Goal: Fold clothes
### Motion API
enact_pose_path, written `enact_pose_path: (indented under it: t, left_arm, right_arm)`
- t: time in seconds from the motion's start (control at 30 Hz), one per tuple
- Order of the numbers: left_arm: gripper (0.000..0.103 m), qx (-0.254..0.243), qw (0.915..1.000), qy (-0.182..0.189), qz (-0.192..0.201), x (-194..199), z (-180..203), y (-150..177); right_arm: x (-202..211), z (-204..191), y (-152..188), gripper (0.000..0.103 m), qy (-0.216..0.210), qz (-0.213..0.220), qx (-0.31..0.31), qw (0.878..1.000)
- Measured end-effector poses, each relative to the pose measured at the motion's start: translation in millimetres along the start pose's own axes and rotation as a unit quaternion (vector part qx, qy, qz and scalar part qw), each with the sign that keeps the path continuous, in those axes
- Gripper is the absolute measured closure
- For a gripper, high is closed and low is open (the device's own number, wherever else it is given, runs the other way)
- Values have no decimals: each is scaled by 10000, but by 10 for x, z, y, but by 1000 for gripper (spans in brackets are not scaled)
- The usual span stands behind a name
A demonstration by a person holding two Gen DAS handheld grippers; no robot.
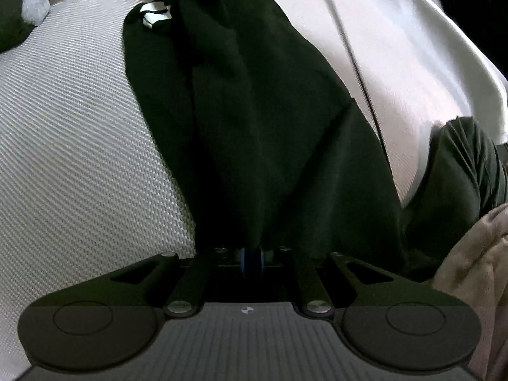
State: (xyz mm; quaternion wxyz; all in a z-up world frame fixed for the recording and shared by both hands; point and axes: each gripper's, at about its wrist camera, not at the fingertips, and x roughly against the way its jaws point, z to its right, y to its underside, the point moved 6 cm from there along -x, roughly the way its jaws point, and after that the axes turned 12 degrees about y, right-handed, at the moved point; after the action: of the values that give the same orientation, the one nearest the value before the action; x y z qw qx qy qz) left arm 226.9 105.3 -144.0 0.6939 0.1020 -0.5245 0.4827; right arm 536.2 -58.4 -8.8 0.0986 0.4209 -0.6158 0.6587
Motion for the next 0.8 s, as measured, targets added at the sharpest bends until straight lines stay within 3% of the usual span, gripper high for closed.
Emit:
enact_pose_path:
  t: [0.1, 0.2, 0.33, 0.5, 0.63, 0.73, 0.8]
  left_arm:
    - [83, -33, 10000, 32, 32, 22, 41, -25]
    - [76, -170, 9998, -2, 75, 68, 70, -5]
    - [75, -284, 9995, -92, 89, 92, 128, 27]
    - [67, -302, 9993, -203, -38, -1, 144, -9]
    - [56, -314, 9986, -399, -158, -132, 132, -76]
    - [56, -457, 9973, -517, -239, -208, 160, -131]
    - [68, -540, 9967, -561, -242, -204, 160, -124]
  right_arm:
    - [115, 120, 187, 49, 106, -141, 102, 9998]
    - [8, 1, 367, 50, 47, -305, 203, 9993]
    - [-178, -209, 598, 71, -63, -522, 332, 9981]
    - [-409, -471, 887, 71, -202, -793, 493, 9954]
    - [-624, -556, 860, 71, -316, -708, 229, 9967]
    - [-567, -512, 817, 65, -535, -708, -239, 9958]
    - [-451, -472, 796, 63, -796, -704, -396, 9936]
